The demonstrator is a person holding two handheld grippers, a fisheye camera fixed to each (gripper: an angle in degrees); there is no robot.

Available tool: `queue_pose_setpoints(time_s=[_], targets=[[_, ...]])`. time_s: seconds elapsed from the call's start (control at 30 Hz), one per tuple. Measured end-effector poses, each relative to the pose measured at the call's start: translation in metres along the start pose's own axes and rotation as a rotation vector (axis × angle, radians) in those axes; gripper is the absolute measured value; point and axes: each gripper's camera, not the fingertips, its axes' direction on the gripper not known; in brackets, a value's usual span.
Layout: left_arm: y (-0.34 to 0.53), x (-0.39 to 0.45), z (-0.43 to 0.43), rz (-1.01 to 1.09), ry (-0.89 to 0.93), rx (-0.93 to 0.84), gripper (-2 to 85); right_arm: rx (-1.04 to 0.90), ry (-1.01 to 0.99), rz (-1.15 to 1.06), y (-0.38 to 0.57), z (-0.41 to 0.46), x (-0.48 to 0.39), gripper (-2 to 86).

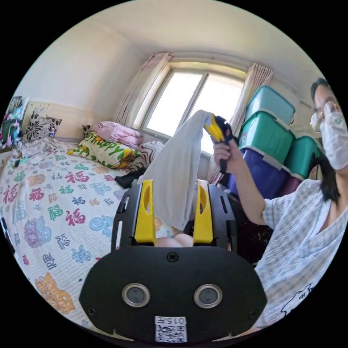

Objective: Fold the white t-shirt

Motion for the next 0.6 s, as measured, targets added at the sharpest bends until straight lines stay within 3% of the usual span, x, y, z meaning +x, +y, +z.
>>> queue_pose_setpoints(time_s=[0.2,0.37,0.47,0.6], targets=[[0.019,-0.076,0.034,-0.102,-0.037,-0.015,2.1,-0.07,0.043,0.042,-0.008,0.006,0.037,0.8],[0.048,-0.151,0.042,-0.238,0.151,-0.057,0.5,-0.197,0.104,0.112,-0.014,0.023,0.097,2.1],[0.089,-0.226,0.045,-0.496,0.167,0.01,1.1,-0.37,0.241,0.157,-0.019,0.068,0.157,3.9],[0.162,-0.305,0.044,-0.741,-0.362,-0.161,6.3,-0.424,0.228,0.334,0.014,0.1,0.229,4.7]])
